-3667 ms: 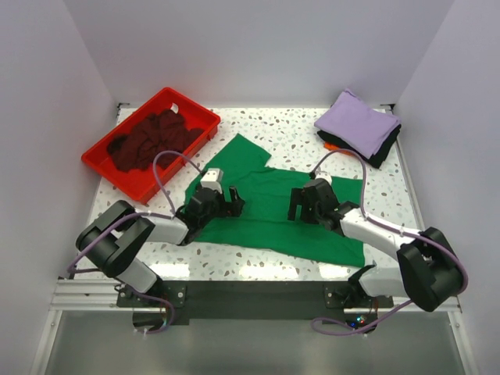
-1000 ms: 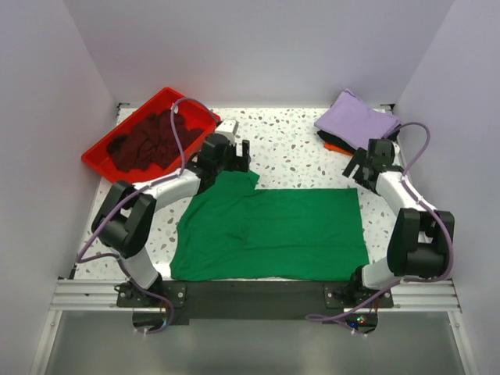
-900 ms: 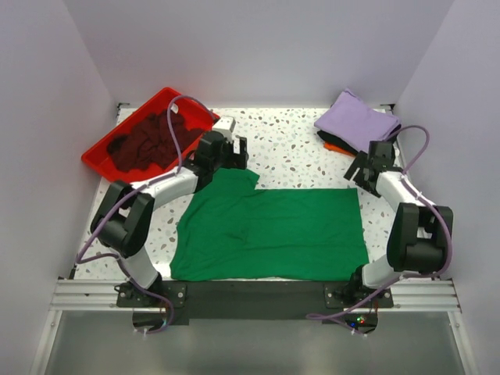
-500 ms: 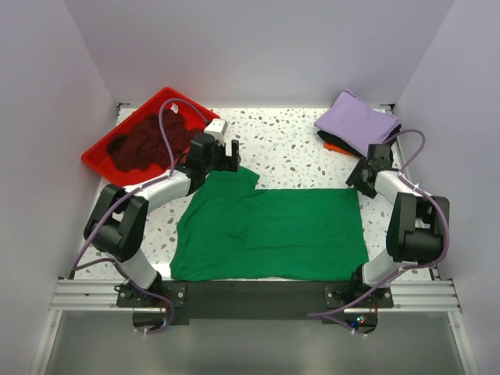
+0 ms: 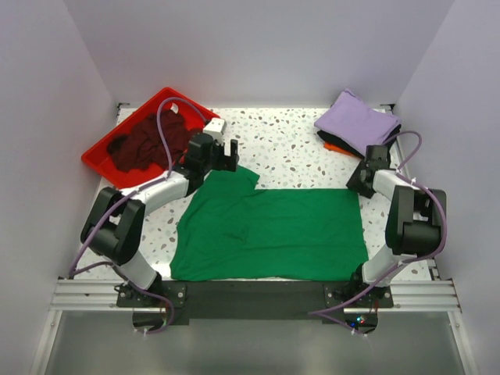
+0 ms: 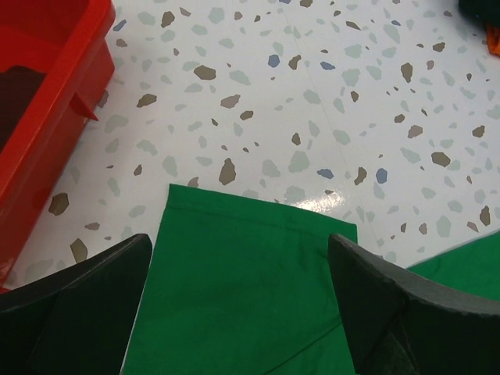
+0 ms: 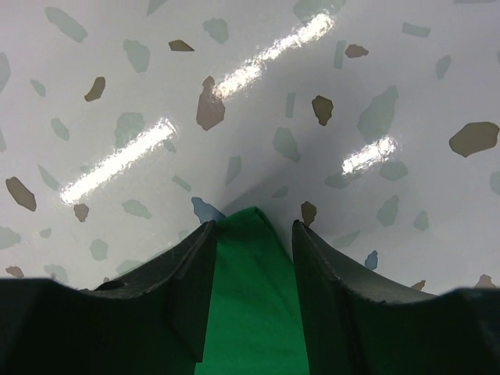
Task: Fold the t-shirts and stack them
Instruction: Fold the tshirt
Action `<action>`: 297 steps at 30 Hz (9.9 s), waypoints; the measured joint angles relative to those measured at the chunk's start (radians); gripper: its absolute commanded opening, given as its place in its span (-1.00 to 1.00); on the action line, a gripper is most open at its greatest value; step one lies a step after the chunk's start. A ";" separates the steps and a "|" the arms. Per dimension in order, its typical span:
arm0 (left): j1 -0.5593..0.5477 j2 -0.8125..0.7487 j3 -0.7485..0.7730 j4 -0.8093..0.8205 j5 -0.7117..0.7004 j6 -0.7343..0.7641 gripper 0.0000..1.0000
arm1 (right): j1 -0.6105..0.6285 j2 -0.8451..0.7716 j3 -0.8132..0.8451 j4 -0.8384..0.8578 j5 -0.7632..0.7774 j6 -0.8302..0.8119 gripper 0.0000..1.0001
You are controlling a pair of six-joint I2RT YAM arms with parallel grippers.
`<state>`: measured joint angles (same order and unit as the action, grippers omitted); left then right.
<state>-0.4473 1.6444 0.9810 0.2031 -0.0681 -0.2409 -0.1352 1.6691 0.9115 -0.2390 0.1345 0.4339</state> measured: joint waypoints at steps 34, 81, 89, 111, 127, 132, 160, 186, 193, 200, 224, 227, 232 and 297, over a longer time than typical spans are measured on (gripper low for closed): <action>0.025 0.237 0.133 0.003 -0.119 -0.011 0.51 | -0.005 0.032 0.024 0.022 -0.053 -0.020 -1.00; 0.029 0.457 0.298 -0.037 -0.217 -0.142 -1.00 | -0.006 0.032 0.024 0.016 -0.137 -0.019 -1.00; 0.029 0.457 0.304 -0.042 -0.215 -0.138 -1.00 | -0.006 0.032 0.026 0.011 -0.149 -0.018 -1.00; 0.082 0.515 0.569 -0.026 -0.097 -0.035 -1.00 | -0.006 0.225 0.343 -0.071 -0.153 -0.008 -1.00; 0.087 0.050 -0.084 0.213 -0.041 -0.040 -1.00 | -0.006 -0.043 0.122 -0.062 -0.150 -0.021 -1.00; 0.087 -0.090 -0.265 0.272 -0.030 -0.069 -1.00 | -0.006 -0.080 0.041 -0.071 -0.122 -0.027 -1.00; 0.086 -0.703 -0.719 0.253 0.008 -0.188 -1.00 | -0.005 -0.460 -0.177 -0.124 -0.012 -0.031 -1.00; 0.079 -0.961 -0.811 0.083 -0.010 -0.284 -0.89 | -0.004 -0.608 -0.282 -0.175 0.047 -0.001 -0.74; 0.074 -1.057 -0.817 -0.039 -0.010 -0.328 0.35 | -0.002 -0.695 -0.297 -0.219 0.107 0.026 0.38; 0.066 -1.120 -0.817 -0.076 -0.036 -0.346 0.39 | 0.126 -0.823 -0.285 -0.235 0.149 0.029 0.46; 0.066 -0.756 -0.787 0.117 -0.043 -0.338 0.32 | 0.915 0.080 0.135 0.332 -0.108 -0.018 0.18; 0.066 -0.785 -0.787 0.117 -0.040 -0.338 0.32 | 0.924 0.161 0.167 0.365 -0.148 -0.018 0.14; 0.066 -0.791 -0.789 0.117 -0.038 -0.338 0.32 | 0.942 0.237 0.200 0.373 -0.184 -0.016 0.04; 0.066 -0.678 -0.798 0.147 -0.040 -0.314 0.36 | 0.999 -0.153 -0.185 0.490 -0.282 -0.097 -0.08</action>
<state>-0.3809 0.9668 0.1829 0.3500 -0.1081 -0.5545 0.8635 1.5162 0.7269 0.2512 -0.1471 0.3374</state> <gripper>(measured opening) 0.678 0.452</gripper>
